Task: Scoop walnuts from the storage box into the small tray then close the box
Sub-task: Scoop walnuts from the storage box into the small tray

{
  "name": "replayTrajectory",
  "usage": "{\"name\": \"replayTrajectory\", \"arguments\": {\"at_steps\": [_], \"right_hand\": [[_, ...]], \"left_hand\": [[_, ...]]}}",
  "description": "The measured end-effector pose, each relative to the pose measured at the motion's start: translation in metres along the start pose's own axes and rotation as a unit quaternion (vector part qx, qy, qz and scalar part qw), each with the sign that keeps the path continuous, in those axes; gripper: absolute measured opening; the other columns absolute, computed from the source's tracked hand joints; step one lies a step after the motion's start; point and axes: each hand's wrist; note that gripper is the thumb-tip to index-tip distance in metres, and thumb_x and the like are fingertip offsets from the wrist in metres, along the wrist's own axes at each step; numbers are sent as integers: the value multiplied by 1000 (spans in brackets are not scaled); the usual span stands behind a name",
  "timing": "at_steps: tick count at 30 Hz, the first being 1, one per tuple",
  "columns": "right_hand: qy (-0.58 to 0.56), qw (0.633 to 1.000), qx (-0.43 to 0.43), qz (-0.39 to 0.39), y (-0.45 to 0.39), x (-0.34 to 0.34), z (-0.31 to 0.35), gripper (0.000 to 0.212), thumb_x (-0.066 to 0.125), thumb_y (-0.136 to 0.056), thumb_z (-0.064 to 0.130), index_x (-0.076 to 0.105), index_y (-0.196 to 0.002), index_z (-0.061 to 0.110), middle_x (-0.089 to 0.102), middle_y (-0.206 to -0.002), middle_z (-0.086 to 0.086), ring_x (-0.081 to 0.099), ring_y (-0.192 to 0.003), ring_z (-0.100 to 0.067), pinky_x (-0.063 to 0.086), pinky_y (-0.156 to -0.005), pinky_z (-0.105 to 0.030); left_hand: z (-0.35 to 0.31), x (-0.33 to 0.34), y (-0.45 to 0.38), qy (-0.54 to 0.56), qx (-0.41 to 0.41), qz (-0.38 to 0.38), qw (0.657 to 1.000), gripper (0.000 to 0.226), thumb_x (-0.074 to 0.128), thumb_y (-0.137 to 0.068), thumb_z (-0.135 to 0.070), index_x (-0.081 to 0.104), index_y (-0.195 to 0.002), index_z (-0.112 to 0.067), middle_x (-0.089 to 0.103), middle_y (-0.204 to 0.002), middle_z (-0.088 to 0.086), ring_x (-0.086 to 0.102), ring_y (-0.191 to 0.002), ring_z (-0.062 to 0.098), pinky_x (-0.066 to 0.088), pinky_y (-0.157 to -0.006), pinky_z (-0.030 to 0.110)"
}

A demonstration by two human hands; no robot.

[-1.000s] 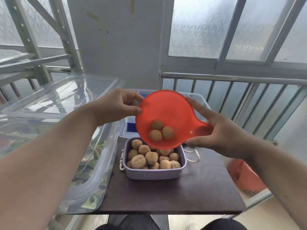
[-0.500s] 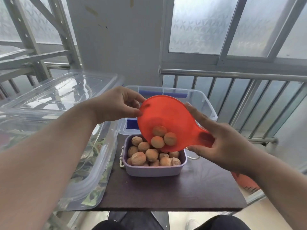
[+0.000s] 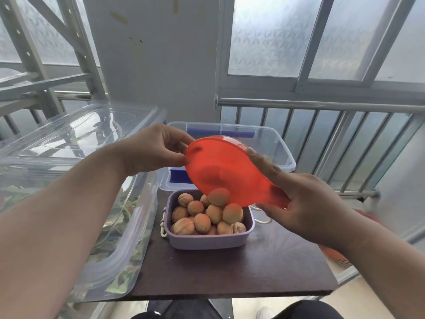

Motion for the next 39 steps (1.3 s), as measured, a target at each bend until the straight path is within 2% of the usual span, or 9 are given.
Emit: {"name": "replayTrajectory", "arguments": {"at_steps": [4, 9, 13, 16, 19, 21, 26, 34, 39], "right_hand": [[16, 1000, -10, -3, -1, -2, 4, 110, 87, -81, 28, 19, -164, 50, 28, -62, 31, 34, -57, -10, 40, -52, -30], [23, 999, -19, -12, -4, 0, 3, 112, 87, -82, 28, 15, -164, 51, 29, -64, 33, 34, -61, -11, 38, -52, -30], [24, 998, -36, -34, -4, 4, 1, 114, 87, -80, 22, 15, -165, 49, 30, -66, 22, 40, -56, -15, 45, -48, -34], [36, 996, -62, -61, -3, 6, -3, 112, 84, -83, 20, 13, -165, 48, 36, -74, 19, 43, -55, -15, 45, -46, -37], [31, 993, -73, -84, -3, 7, -5, 104, 77, -85, 24, 15, -165, 47, 37, -77, 19, 38, -59, -11, 44, -47, -36], [32, 992, -79, -88, -4, 8, -6, 103, 77, -86, 24, 15, -165, 46, 38, -76, 19, 41, -57, -14, 45, -47, -37], [28, 990, -94, -98, -4, 11, -7, 100, 74, -87, 26, 15, -166, 45, 61, -76, 9, 52, -59, -20, 48, -49, -37], [31, 988, -100, -111, -4, 14, -9, 98, 71, -88, 28, 14, -166, 46, 61, -75, 8, 51, -58, -21, 49, -48, -40], [25, 990, -97, -103, -3, 17, -11, 103, 78, -87, 23, 15, -166, 46, 61, -75, 8, 49, -57, -19, 50, -49, -39]], "left_hand": [[0, -1, -1, 19, 15, -9, 1000, 21, 87, -88, -17, 85, -108, -24, 82, -102, 15, 74, -106, 43, 62, -100, 44], [2, -3, -1, 35, 24, -18, 999, 24, 82, -85, -25, 85, -108, -23, 81, -102, 17, 75, -105, 43, 61, -100, 50], [4, -3, -1, 50, 34, -22, 998, 24, 82, -88, -17, 84, -112, -18, 81, -107, 20, 76, -106, 37, 60, -103, 49], [4, -3, -1, 67, 38, -18, 997, 28, 82, -90, -6, 81, -118, -11, 80, -111, 22, 73, -113, 44, 61, -102, 44], [3, -3, -1, 79, 44, -14, 996, 31, 80, -86, -11, 81, -117, -12, 81, -111, 19, 76, -109, 37, 60, -101, 41], [4, -3, -1, 79, 46, -15, 996, 31, 78, -85, -11, 82, -116, -12, 81, -111, 18, 76, -109, 35, 60, -101, 41], [5, -4, -2, 70, 43, -18, 996, 32, 78, -85, -11, 82, -117, -13, 81, -111, 17, 75, -112, 40, 60, -101, 43], [5, -4, -3, 68, 38, -21, 997, 30, 79, -86, -14, 83, -115, -16, 82, -111, 15, 76, -111, 36, 60, -101, 45], [5, -4, -2, 65, 43, -18, 997, 27, 81, -89, -6, 83, -113, -17, 82, -111, 15, 77, -110, 35, 61, -100, 43]]}}
Point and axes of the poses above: each hand's wrist, its own y-axis away from the middle knuckle, its own x-axis out of the palm, z = x × y
